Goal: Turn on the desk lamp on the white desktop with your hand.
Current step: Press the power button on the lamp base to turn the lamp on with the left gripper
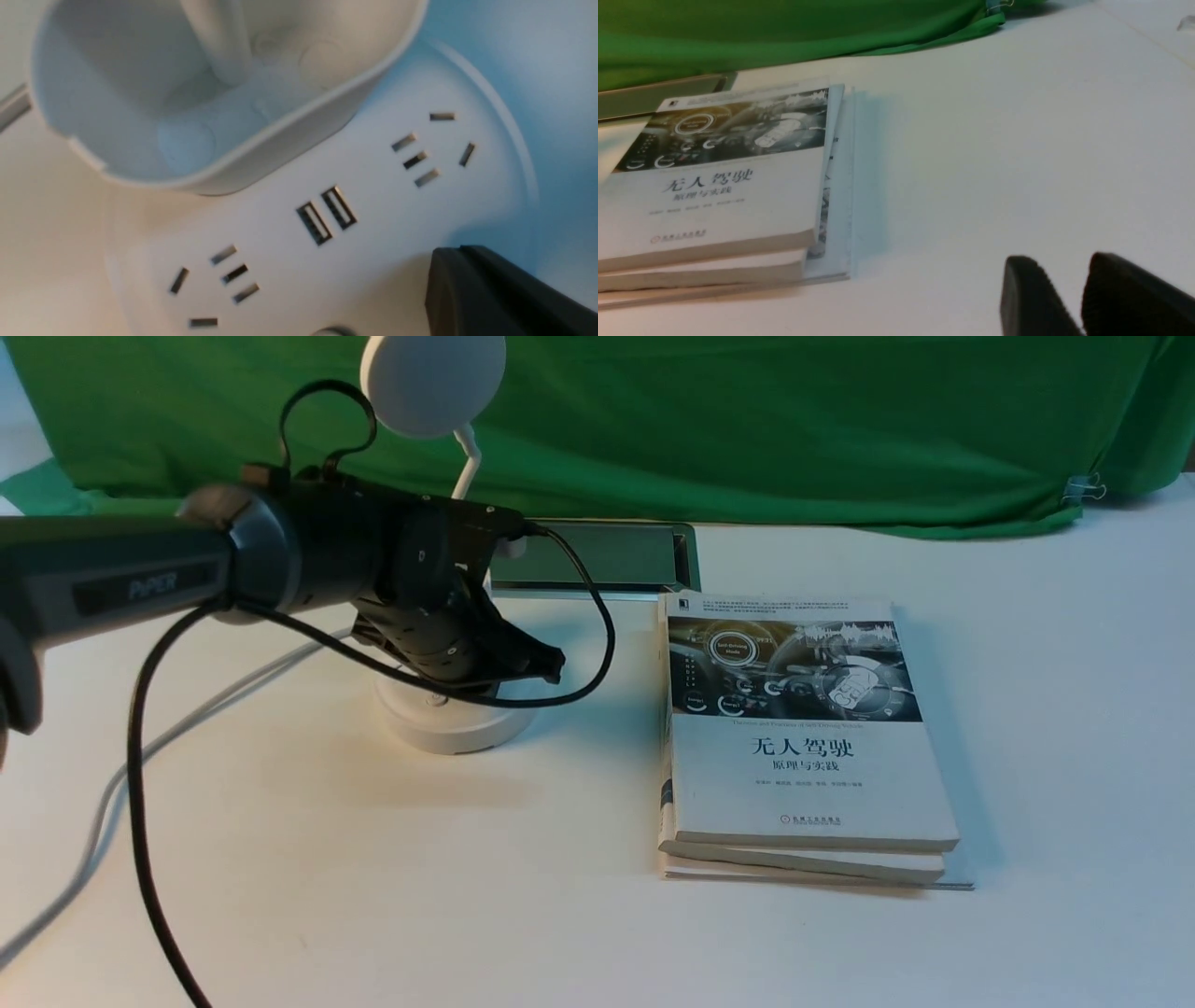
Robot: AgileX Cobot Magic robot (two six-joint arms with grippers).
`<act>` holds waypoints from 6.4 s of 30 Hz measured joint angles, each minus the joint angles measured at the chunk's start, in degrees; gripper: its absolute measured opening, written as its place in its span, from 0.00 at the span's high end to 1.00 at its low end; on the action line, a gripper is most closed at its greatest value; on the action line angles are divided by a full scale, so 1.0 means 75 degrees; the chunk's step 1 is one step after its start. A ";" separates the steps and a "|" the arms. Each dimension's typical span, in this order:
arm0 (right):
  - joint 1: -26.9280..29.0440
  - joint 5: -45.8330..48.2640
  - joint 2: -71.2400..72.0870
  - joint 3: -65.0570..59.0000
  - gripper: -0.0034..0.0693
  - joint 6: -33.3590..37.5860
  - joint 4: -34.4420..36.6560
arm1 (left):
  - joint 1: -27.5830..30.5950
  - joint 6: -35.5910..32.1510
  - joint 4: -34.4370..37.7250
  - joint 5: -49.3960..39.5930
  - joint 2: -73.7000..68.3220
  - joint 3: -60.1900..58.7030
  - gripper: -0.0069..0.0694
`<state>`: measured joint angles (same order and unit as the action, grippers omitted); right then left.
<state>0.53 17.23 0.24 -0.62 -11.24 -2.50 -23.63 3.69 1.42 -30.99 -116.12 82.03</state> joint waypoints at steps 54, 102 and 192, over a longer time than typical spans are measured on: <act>0.0000 -0.0002 0.0000 0.0000 0.62 0.0000 0.0000 | 0.0152 0.0009 0.0847 0.0862 0.0534 -0.0455 0.91; 0.0000 -0.0004 0.0000 0.0000 0.62 0.0000 0.0000 | 0.0152 0.0066 0.0504 0.0588 -0.0064 -0.0346 0.91; 0.0000 -0.0004 0.0000 0.0000 0.62 0.0000 0.0000 | 0.0147 -0.0004 0.0677 0.0417 -0.0181 0.0151 0.91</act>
<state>0.53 17.20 0.24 -0.62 -11.24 -2.50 -22.53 3.66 6.50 -27.86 -117.48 83.16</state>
